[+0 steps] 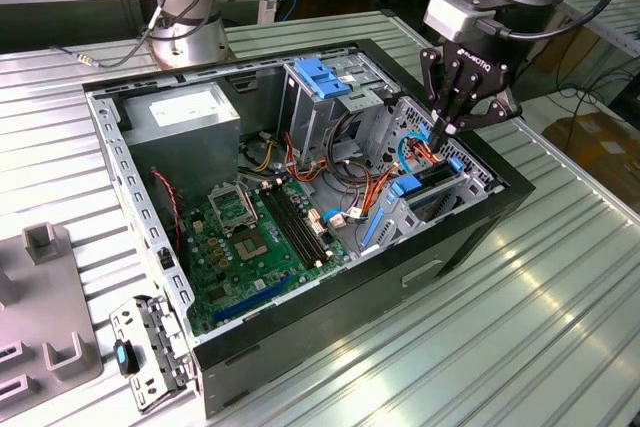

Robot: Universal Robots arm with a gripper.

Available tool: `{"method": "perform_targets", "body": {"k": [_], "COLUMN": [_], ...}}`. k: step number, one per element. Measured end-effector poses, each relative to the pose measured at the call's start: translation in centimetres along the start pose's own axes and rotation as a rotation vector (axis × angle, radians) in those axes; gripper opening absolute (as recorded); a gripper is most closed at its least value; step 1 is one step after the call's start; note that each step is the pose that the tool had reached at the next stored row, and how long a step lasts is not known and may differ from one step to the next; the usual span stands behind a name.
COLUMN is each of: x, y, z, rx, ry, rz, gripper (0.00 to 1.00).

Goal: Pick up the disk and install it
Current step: 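Insert the second disk wire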

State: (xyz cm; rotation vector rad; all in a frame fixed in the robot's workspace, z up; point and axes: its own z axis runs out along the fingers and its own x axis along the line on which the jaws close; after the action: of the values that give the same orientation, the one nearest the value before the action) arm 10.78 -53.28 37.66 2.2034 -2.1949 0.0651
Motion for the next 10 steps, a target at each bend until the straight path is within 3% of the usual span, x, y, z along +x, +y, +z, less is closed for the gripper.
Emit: {"method": "perform_targets", "body": {"k": [5,7,10], "x": [-0.01,-0.03,-0.03], "y": [-0.01,-0.02,-0.06], "z": [0.16,0.27,0.49], "rx": [0.0,-0.0001,-0.0001], "ry": [0.0069,0.0119,0.0173], "rz": [0.0,0.0,0.0], "gripper": [0.11,0.24,0.23]}}
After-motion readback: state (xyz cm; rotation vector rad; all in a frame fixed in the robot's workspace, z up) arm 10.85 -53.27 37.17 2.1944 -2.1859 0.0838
